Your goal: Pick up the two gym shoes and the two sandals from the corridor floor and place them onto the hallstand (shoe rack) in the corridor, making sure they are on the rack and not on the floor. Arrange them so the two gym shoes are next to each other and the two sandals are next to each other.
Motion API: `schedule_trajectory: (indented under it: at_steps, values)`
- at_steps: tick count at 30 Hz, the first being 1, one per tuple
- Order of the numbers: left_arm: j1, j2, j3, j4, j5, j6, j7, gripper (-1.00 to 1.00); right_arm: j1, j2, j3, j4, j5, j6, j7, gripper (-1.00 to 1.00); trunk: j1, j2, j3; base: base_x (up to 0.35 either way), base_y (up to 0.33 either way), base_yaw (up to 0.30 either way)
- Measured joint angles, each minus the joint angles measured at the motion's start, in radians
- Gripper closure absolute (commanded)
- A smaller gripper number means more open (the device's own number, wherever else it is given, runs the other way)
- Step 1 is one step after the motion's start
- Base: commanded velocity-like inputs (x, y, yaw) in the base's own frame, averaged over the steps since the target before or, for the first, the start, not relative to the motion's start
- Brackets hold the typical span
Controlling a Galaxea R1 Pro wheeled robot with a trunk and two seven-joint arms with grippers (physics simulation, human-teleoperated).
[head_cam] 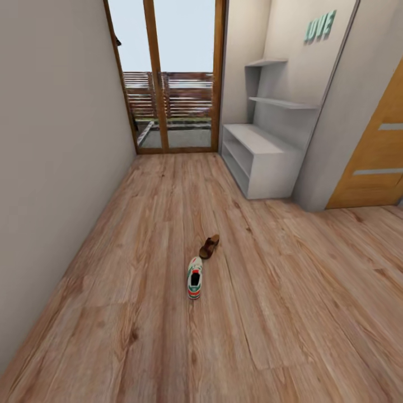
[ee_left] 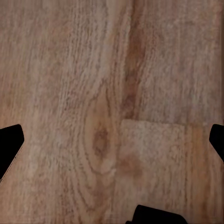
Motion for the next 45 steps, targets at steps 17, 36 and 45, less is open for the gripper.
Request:
schedule_trajectory:
  at_steps: [17, 36, 45]
  values:
    - [0.0, 0.0, 0.001, 0.0, 0.001, 0.0, 0.0, -1.0, 0.0, 0.0, 0.0, 0.0, 0.0, 0.0, 0.0, -1.0, 0.0, 0.0, 0.0, 0.323, 0.045, 0.0]
    - [0.0, 0.0, 0.0, 0.0, 0.0, 0.0, 0.0, -1.0, 0.0, 0.0, 0.0, 0.0, 0.0, 0.0, 0.0, -1.0, 0.0, 0.0, 0.0, 0.242, 0.244, 0.0]
    - [0.0, 0.0, 0.0, 0.0, 0.0, 0.0, 0.0, -1.0, 0.0, 0.0, 0.0, 0.001, 0.0, 0.0, 0.0, -1.0, 0.0, 0.0, 0.0, 0.229, 0.232, 0.0]
